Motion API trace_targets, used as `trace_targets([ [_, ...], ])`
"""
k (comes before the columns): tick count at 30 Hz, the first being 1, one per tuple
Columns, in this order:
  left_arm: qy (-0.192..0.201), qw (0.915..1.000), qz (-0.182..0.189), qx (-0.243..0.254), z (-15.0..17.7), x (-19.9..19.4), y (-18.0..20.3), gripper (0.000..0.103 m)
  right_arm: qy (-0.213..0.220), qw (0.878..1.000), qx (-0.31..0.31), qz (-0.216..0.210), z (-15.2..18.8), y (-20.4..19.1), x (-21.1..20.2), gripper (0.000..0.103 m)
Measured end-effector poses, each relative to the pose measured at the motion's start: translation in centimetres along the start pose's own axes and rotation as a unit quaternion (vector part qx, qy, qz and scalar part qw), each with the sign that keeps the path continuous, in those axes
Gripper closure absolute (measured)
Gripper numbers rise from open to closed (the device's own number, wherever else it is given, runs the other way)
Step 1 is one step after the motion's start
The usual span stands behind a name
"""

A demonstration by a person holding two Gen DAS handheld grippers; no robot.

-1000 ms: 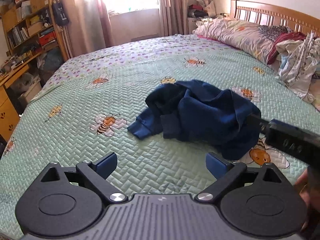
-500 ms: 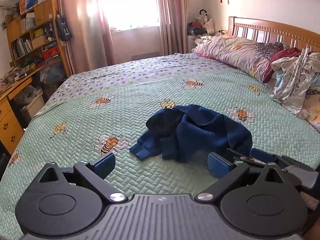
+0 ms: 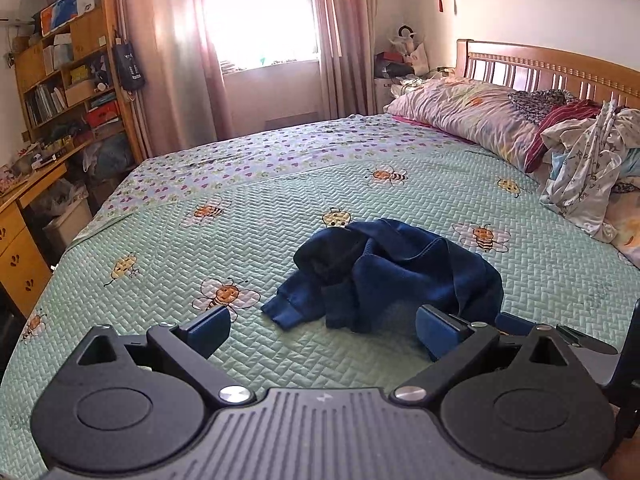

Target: Fold clothes

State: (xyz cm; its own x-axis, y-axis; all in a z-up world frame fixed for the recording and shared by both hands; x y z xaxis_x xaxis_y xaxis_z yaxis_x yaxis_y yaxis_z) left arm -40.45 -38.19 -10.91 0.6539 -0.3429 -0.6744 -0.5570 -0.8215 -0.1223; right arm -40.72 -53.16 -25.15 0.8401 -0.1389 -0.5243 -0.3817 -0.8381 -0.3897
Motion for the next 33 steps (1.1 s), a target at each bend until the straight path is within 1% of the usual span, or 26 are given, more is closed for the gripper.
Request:
trace_targets([
  [6, 0.003, 1.0, -0.004, 0.0, -0.2, -0.2, 0.1, 0.004, -0.007, 1.0, 0.0, 0.0, 0.2, -0.1, 0.3, 0.032],
  [15, 0.017, 0.9997, -0.019, 0.006, -0.6, -1.2, 0.1, 0.003, -0.014, 1.0, -0.003, 0.0, 0.4, -0.2, 0.5, 0.031],
  [33, 0.029, 0.9993, -0.02, 0.01, -0.9, -2.3, 0.1, 0.003, -0.019, 1.0, -0.005, -0.002, 0.5, -0.4, 0.6, 0.031],
])
Point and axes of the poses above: each gripper's, at about its wrist camera, not at the fingertips, and x roughly the way its jaws point, y to its right, z to its underside, the point moved 6 cm from there along x, roughly the way its jaws point, and after that the axes turned 8 degrees about -y, right-handed, at the moved point
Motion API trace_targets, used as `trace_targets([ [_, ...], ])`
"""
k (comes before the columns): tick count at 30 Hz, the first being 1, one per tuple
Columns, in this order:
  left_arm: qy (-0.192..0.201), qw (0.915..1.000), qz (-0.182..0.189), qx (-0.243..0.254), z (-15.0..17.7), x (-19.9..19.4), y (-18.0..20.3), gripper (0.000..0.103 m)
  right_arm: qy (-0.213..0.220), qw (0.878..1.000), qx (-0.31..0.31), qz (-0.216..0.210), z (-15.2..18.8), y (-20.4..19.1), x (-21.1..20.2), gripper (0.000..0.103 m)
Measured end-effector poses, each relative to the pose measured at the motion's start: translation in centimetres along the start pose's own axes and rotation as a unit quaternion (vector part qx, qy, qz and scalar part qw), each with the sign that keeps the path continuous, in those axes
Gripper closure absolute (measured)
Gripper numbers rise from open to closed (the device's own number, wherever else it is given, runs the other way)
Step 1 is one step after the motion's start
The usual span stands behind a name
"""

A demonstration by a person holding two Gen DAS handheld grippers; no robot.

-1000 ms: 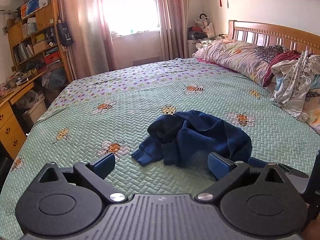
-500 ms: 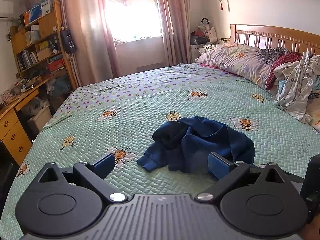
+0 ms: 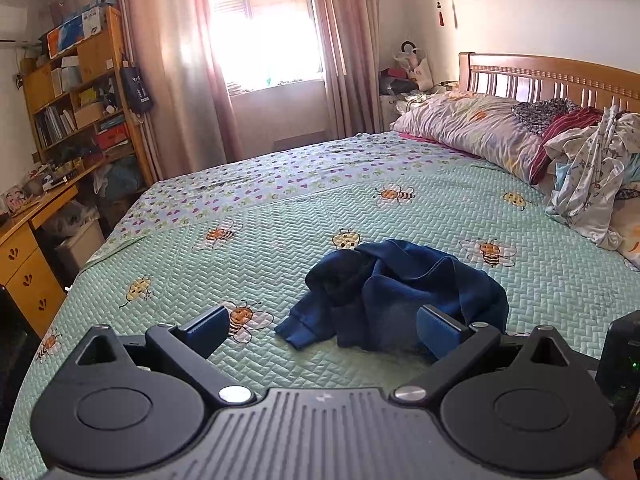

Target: Fold clothes

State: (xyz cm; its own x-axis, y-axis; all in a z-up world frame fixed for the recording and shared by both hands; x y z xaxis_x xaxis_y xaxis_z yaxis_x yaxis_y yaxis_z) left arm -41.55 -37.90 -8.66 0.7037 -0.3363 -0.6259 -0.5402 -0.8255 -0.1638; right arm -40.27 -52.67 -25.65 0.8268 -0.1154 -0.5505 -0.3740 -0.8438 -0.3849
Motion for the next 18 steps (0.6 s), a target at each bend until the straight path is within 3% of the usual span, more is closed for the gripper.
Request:
trace_targets([
  [13, 0.0, 1.0, 0.006, 0.002, -0.2, -0.1, 0.2, 0.002, -0.003, 1.0, 0.001, 0.0, 0.2, 0.0, 0.0, 0.031],
  [18, -0.019, 0.9998, 0.005, -0.007, 0.5, 1.9, -0.8, 0.002, -0.002, 1.0, -0.005, 0.005, 0.1, 0.2, -0.1, 0.031],
])
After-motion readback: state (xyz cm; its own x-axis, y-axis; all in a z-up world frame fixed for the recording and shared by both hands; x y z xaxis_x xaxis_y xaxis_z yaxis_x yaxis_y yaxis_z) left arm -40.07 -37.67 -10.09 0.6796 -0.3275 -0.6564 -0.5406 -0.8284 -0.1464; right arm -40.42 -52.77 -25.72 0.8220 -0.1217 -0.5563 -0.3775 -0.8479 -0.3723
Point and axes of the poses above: each gripper's, at about its wrist camera, not at the fingertips, and x roughly the way its jaws point, y to its right, z to its underside, the point moved 6 cm from there along x, roughly the way its jaws point, and after that the axes turned 8 degrees about -y, right-handed, at the moved point
